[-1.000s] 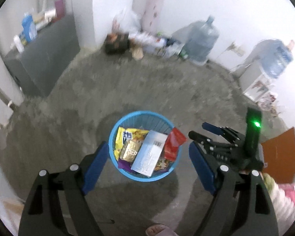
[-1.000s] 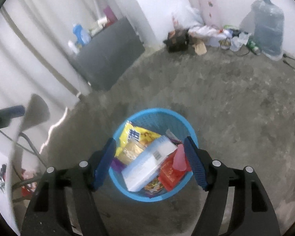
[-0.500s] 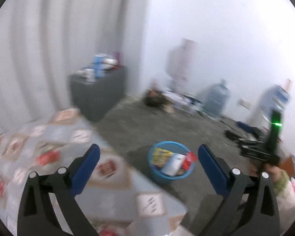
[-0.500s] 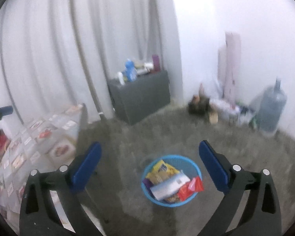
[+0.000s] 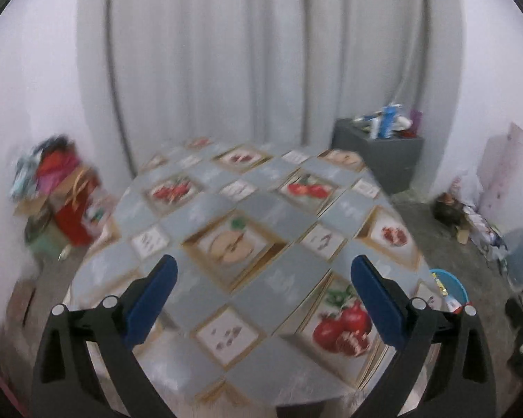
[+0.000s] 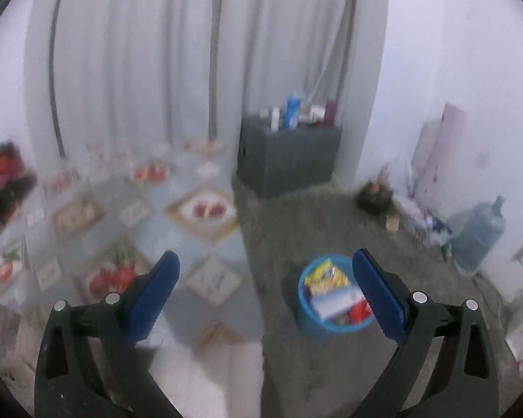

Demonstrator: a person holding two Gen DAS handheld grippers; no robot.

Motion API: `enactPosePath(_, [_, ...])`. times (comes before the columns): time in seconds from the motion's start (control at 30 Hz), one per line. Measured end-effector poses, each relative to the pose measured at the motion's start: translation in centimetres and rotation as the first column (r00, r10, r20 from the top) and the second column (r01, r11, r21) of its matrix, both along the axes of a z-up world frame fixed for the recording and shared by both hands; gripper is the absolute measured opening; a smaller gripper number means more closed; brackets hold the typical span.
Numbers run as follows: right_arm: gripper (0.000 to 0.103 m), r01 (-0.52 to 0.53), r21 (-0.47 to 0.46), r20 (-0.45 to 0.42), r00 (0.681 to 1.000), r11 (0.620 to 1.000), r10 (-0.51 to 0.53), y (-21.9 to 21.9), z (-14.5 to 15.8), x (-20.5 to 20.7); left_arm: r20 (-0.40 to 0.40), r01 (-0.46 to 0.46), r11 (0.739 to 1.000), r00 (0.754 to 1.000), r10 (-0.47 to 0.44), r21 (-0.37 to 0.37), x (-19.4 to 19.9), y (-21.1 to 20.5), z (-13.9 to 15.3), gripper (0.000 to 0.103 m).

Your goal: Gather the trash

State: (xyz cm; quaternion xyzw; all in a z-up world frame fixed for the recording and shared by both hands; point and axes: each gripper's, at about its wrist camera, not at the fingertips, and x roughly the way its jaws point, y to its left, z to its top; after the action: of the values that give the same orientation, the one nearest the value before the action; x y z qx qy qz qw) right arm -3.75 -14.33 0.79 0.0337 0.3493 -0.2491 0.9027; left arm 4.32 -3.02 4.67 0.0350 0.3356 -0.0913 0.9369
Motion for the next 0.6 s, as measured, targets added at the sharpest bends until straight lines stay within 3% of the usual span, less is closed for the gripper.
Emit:
enactPosePath(0.2, [0.095, 0.098, 0.072, -0.064, 0.994, 0.993, -0.094, 1.0, -1.0, -1.1, -0.095, -0.041, 0.997, 0.994, 0.047, 0.062, -1.7, 0.8, -2.3, 0.098])
enactPosePath(0.33, [0.095, 0.121, 0.099, -0.101, 0.989, 0.988, -0.111, 1.9, -1.8, -2.1, -0.132, -0.044, 0.998, 0.99, 0.05, 0.047, -3.1, 0.7, -3.3, 0.098])
enactPosePath(0.6, [0.095, 0.084, 0.008, -0.135, 0.987, 0.996, -0.082, 3.7, -1.6, -1.9, -0.156, 0.031, 0.995, 0.988, -0.016, 0.092, -3.9, -1.6, -3.9, 0.098])
